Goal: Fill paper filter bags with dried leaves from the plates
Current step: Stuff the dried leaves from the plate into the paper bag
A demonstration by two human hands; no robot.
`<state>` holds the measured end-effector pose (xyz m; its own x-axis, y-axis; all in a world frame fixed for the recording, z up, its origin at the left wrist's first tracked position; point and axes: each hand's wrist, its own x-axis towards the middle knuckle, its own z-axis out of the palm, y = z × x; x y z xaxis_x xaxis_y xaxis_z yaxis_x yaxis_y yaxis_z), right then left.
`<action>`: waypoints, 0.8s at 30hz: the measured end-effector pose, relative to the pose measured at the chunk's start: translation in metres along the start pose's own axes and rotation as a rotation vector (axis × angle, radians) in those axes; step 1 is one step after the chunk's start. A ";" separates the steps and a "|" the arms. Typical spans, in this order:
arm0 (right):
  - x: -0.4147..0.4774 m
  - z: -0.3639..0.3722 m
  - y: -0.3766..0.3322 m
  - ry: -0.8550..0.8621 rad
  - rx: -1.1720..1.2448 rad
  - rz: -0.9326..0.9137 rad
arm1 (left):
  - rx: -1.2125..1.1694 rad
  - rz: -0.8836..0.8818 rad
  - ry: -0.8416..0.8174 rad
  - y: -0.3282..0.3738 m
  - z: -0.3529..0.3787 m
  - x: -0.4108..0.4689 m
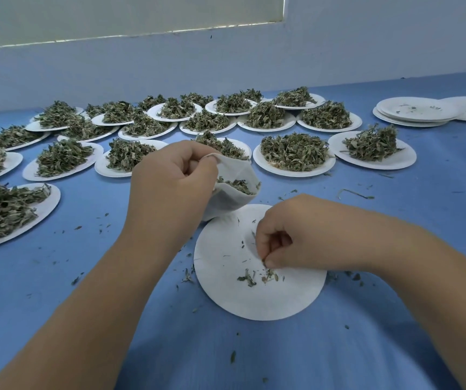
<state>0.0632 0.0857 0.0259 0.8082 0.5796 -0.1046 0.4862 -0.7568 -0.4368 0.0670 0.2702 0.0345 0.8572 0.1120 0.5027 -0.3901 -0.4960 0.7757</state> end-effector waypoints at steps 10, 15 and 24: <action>-0.005 -0.003 -0.004 -0.030 0.029 -0.053 | -0.012 0.007 0.012 0.000 0.000 0.000; -0.003 0.003 -0.006 -0.081 0.017 -0.060 | -0.001 0.011 -0.011 0.000 0.001 0.000; -0.004 0.001 -0.006 -0.095 0.034 -0.139 | -0.001 0.017 0.003 0.001 0.000 0.000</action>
<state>0.0571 0.0886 0.0280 0.6983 0.7050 -0.1243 0.5783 -0.6579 -0.4824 0.0665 0.2701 0.0356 0.8497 0.1061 0.5165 -0.4047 -0.4968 0.7677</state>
